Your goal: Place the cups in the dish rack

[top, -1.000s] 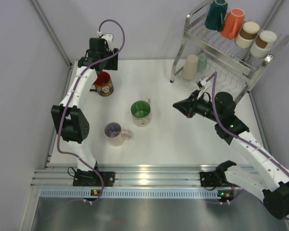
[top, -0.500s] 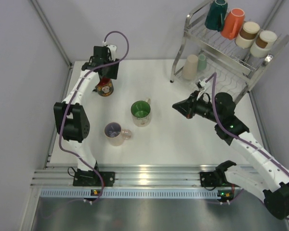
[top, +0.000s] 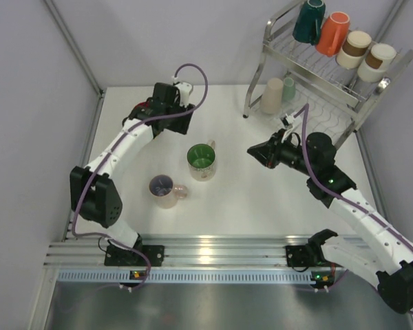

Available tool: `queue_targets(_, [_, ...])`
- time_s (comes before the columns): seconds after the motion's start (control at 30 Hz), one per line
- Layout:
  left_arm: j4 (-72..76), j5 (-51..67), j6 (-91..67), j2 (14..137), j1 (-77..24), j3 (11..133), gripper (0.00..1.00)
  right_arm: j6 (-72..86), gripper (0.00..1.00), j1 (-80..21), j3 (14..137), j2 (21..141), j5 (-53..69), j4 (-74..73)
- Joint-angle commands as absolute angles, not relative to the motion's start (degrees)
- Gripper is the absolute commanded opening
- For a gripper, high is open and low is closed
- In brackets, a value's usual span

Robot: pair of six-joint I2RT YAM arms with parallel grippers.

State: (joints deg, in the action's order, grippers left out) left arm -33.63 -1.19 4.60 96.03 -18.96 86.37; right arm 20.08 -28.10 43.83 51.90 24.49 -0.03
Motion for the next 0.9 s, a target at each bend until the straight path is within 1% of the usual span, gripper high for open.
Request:
queue_targets(0.0, [-34.8, -2.4, -1.4, 88.1, -23.5, 82.2, 0.64, 19.4, 0.14, -28.8, 45.9, 51.1, 22.4, 0.8])
queue_targets(0.17, [-34.7, -1.8, -3.2, 81.8, -30.2, 77.2, 0.64, 19.5, 0.14, -28.8, 45.9, 50.5, 20.4, 0.2])
queue_targets(0.27, [-34.7, -0.9, -2.5, 80.1, -32.4, 75.9, 0.64, 19.6, 0.14, -28.8, 45.7, 49.7, 18.6, 0.2])
queue_targets(0.43, [-34.7, 3.2, -2.3, 79.1, -33.8, 74.1, 0.64, 19.9, 0.16, -28.7, 44.8, 48.0, 14.9, 0.2])
queue_targets(0.53, [-34.9, 0.6, -3.3, 79.5, -34.1, 73.7, 0.64, 19.8, 0.20, -28.6, 44.4, 47.6, 14.6, 0.2])
queue_targets(0.57, [-34.9, -4.2, -5.3, 79.6, -34.1, 73.7, 0.64, 19.9, 0.22, -28.6, 44.3, 47.5, 14.6, 0.2])
queue_targets(0.63, [-35.6, -5.8, -8.6, 80.3, -33.8, 74.4, 0.63, 20.0, 0.25, -28.6, 44.1, 47.7, 14.6, 0.3])
queue_targets(0.73, [-37.3, -7.1, -16.9, 82.2, -30.2, 76.4, 0.62, 20.1, 0.31, -28.6, 44.2, 48.3, 15.1, 0.4])
queue_targets(0.8, [-39.2, -11.7, -25.8, 83.0, -27.7, 77.2, 0.66, 20.2, 0.33, -28.6, 44.3, 48.5, 15.6, 0.3])
queue_targets(0.87, [-38.8, -11.3, -35.4, 82.0, -25.4, 75.9, 0.70, 20.2, 0.33, -28.5, 44.3, 48.6, 15.6, 0.3])
